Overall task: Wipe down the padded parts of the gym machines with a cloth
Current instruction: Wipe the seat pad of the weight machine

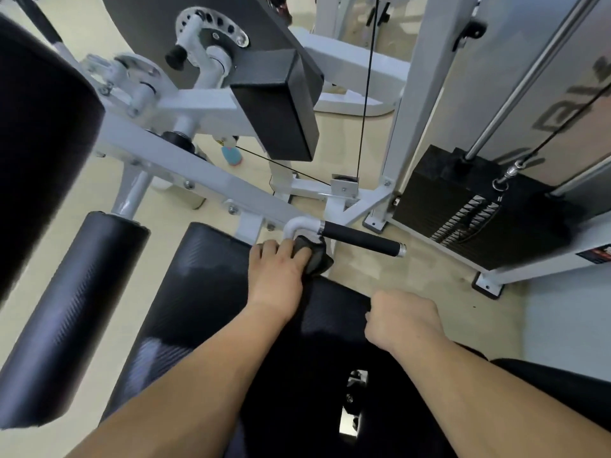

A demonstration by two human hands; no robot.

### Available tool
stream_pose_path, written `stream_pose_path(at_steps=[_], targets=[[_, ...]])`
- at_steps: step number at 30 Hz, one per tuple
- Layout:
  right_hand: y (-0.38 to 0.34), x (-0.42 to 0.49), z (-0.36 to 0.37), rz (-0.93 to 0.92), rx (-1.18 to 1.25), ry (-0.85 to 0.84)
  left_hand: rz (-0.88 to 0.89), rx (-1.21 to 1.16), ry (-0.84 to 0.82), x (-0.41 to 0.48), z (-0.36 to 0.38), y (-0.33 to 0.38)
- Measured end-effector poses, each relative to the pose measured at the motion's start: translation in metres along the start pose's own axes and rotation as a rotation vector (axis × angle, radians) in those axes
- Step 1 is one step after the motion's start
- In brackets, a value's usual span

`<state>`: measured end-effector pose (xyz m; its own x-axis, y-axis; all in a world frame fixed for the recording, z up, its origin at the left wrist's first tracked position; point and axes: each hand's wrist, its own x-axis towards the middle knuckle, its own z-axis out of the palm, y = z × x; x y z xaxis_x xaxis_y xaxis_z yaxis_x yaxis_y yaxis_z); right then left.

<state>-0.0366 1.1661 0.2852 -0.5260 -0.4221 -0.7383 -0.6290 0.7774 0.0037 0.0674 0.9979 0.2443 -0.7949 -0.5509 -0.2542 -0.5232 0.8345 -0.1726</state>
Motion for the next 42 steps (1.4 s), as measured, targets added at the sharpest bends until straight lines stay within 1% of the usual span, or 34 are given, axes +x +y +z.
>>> stream_pose_path(at_steps=[1, 3, 4, 6, 8, 10, 11, 12, 14, 16, 17, 18, 19, 20, 22, 24, 26, 28, 30, 31, 32, 33, 35, 37, 38, 39, 40, 42], targets=[[-0.002, 0.000, -0.001, -0.019, -0.026, 0.010, -0.005, -0.029, 0.021, -0.010, 0.002, 0.010], [-0.007, -0.003, -0.002, -0.062, -0.087, 0.025, -0.009, -0.108, -0.017, -0.037, 0.012, 0.037], [-0.012, -0.007, -0.001, -0.086, -0.116, 0.024, 0.022, -0.152, -0.047, -0.057, 0.022, 0.047], [-0.025, -0.014, 0.003, -0.143, -0.143, -0.002, 0.141, -0.187, -0.137, -0.109, 0.043, 0.056], [-0.038, -0.021, 0.009, -0.172, -0.102, -0.052, 0.265, -0.155, -0.213, -0.161, 0.058, 0.050], [-0.047, -0.028, 0.014, -0.175, 0.032, -0.099, 0.329, -0.129, -0.190, -0.188, 0.061, 0.024], [-0.050, -0.030, 0.016, -0.167, 0.123, -0.122, 0.290, -0.130, -0.142, -0.188, 0.059, 0.006], [-0.053, -0.036, 0.017, -0.160, 0.218, -0.134, 0.188, -0.135, -0.077, -0.182, 0.053, -0.014], [-0.060, -0.050, 0.020, -0.153, 0.383, -0.125, -0.129, -0.164, 0.052, -0.156, 0.037, -0.049], [-0.069, -0.063, 0.029, -0.172, 0.473, -0.083, -0.412, -0.221, 0.106, -0.131, 0.020, -0.064], [-0.073, -0.069, 0.035, -0.180, 0.483, -0.053, -0.485, -0.266, 0.102, -0.123, 0.016, -0.062], [-0.078, -0.076, 0.044, -0.184, 0.477, -0.036, -0.507, -0.293, 0.093, -0.124, 0.016, -0.055], [-0.083, -0.084, 0.055, -0.184, 0.458, -0.031, -0.486, -0.294, 0.091, -0.132, 0.019, -0.047], [-0.087, -0.090, 0.067, -0.180, 0.431, -0.038, -0.431, -0.281, 0.088, -0.144, 0.026, -0.037], [-0.094, -0.109, 0.090, -0.164, 0.408, -0.070, -0.287, -0.264, 0.025, -0.184, 0.044, -0.016], [-0.099, -0.121, 0.107, -0.143, 0.464, -0.096, -0.185, -0.259, -0.035, -0.220, 0.060, 0.000], [-0.102, -0.133, 0.119, -0.130, 0.551, -0.111, -0.116, -0.287, -0.056, -0.255, 0.072, 0.010], [-0.102, -0.158, 0.139, -0.125, 0.665, -0.125, 0.061, -0.241, -0.135, -0.303, 0.086, 0.013], [-0.097, -0.180, 0.158, -0.102, 0.727, -0.123, 0.303, -0.184, -0.206, -0.334, 0.099, 0.003], [-0.093, -0.192, 0.167, -0.091, 0.718, -0.120, 0.400, -0.146, -0.191, -0.336, 0.098, -0.007], [-0.088, -0.200, 0.176, -0.084, 0.710, -0.118, 0.420, -0.101, -0.157, -0.334, 0.095, -0.017], [-0.084, -0.205, 0.185, -0.070, 0.717, -0.113, 0.364, -0.063, -0.112, -0.328, 0.090, -0.027], [-0.078, -0.216, 0.202, -0.039, 0.780, -0.106, 0.111, -0.065, -0.038, -0.316, 0.081, -0.040], [-0.074, -0.231, 0.223, -0.028, 0.840, -0.092, -0.128, -0.144, 0.027, -0.320, 0.081, -0.032], [-0.070, -0.237, 0.238, -0.023, 0.873, -0.078, -0.202, -0.149, 0.037, -0.327, 0.085, -0.019], [-0.067, -0.242, 0.251, -0.012, 0.898, -0.062, -0.234, -0.137, 0.030, -0.333, 0.089, -0.004], [-0.063, -0.246, 0.266, 0.006, 0.904, -0.050, -0.227, -0.133, 0.011, -0.340, 0.093, 0.011], [-0.055, -0.260, 0.298, 0.034, 0.882, -0.057, -0.115, -0.140, -0.045, -0.362, 0.105, 0.040]])
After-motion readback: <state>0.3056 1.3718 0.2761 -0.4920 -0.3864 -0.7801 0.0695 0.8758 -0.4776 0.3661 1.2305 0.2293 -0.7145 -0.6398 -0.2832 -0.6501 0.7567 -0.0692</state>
